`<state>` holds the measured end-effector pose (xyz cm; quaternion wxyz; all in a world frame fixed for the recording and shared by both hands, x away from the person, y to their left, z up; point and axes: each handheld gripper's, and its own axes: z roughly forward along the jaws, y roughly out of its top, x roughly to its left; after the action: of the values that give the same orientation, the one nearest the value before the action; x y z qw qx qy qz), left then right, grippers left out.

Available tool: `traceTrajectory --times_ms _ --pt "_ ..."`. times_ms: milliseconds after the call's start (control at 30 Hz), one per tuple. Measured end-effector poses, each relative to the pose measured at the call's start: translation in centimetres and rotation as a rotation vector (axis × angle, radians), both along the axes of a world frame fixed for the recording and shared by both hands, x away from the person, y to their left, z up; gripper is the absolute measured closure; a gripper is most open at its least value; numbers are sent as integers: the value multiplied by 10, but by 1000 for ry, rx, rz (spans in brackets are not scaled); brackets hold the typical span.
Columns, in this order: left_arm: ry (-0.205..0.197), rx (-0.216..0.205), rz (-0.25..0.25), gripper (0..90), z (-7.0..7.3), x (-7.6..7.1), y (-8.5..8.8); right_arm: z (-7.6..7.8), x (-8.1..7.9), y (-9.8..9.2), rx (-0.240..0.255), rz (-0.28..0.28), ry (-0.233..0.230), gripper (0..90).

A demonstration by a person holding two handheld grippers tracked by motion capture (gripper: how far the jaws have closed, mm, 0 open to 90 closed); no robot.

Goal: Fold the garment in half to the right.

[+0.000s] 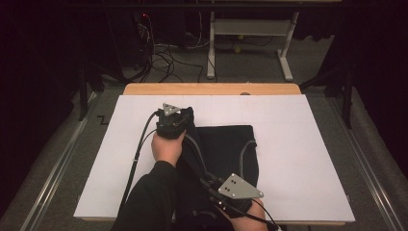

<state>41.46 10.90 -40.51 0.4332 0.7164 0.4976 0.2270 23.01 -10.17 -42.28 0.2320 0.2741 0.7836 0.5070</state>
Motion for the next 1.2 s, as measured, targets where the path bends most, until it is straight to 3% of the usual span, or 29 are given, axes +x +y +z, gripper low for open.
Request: traceTrajectory --times_ms 833,1000,1200 --pt "0 5 -52 752 -5 2 -48 -13 -9 -33 -39 -52 19 743" --pt "11 -29 -73 752 -8 6 -57 -15 -10 -42 -39 -74 30 742" --pt "11 -15 -91 752 -11 6 -68 -18 -11 -54 -43 -95 40 742"
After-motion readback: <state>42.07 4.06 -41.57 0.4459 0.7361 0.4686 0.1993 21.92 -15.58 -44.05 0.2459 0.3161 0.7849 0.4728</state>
